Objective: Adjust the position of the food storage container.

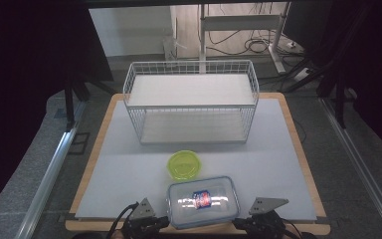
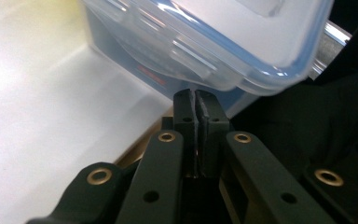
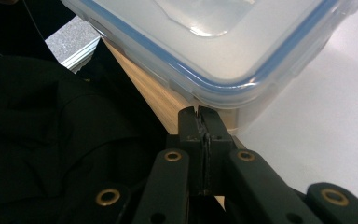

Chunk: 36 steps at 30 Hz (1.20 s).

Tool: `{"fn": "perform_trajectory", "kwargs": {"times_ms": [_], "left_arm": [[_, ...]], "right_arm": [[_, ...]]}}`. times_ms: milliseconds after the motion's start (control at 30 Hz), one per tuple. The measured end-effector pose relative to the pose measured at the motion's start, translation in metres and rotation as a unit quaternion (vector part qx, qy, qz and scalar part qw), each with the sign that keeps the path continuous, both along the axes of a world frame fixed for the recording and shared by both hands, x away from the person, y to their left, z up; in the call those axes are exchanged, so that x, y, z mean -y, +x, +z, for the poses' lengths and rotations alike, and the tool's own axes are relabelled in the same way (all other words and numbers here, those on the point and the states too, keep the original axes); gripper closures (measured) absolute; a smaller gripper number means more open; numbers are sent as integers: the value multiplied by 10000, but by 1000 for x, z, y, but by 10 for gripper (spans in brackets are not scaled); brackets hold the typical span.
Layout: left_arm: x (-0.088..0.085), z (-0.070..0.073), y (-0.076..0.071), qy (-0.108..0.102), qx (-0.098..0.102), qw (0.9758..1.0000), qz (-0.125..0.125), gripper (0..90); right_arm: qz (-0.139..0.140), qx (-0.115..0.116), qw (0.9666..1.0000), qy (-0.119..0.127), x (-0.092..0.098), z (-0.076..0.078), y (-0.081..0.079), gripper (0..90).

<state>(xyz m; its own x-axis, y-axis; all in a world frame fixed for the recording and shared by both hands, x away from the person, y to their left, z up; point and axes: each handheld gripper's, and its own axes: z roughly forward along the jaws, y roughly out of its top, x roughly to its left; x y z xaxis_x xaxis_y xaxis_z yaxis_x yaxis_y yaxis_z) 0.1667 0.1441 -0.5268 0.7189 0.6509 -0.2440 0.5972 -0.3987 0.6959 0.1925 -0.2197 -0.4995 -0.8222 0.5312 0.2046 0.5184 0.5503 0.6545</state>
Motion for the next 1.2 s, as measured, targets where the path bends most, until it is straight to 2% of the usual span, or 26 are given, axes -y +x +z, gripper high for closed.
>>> {"fn": "perform_trajectory", "kwargs": {"times_ms": [200,367,467,600,633,733,767,800,833,900,1033,1200], "left_arm": [[-1,0,8,-57,-42,9999,76,880],[-1,-2,14,31,-58,9999,98,878],[-9,1,22,96,13,9997,238,879],[-24,13,48,119,264,9982,530,885],[-29,15,60,134,336,9975,607,888],[-35,15,87,113,334,9958,839,893],[-36,13,103,99,279,9960,839,894],[-36,13,103,99,279,9960,839,894],[-34,11,114,35,233,9959,868,895],[-33,11,119,-16,214,9962,842,894],[-23,15,126,109,283,9965,776,890],[-13,14,136,199,255,9970,705,885]], "right_arm": [[-39,10,10000,52,4,2,2,880],[-84,25,10000,34,5,3,3,877],[-148,60,9999,4,9,4,4,876],[-318,77,9995,-36,16,3,8,867],[-338,80,9994,-37,16,3,8,864],[-351,106,9993,-72,16,3,9,858],[-368,100,9992,-99,16,2,9,856],[-368,100,9992,-99,16,2,9,856],[-409,90,9990,-126,17,1,10,854],[-443,88,9989,-142,18,1,11,854],[-567,116,9982,-162,23,2,13,852],[-607,132,9979,-183,24,3,14,846]]}}
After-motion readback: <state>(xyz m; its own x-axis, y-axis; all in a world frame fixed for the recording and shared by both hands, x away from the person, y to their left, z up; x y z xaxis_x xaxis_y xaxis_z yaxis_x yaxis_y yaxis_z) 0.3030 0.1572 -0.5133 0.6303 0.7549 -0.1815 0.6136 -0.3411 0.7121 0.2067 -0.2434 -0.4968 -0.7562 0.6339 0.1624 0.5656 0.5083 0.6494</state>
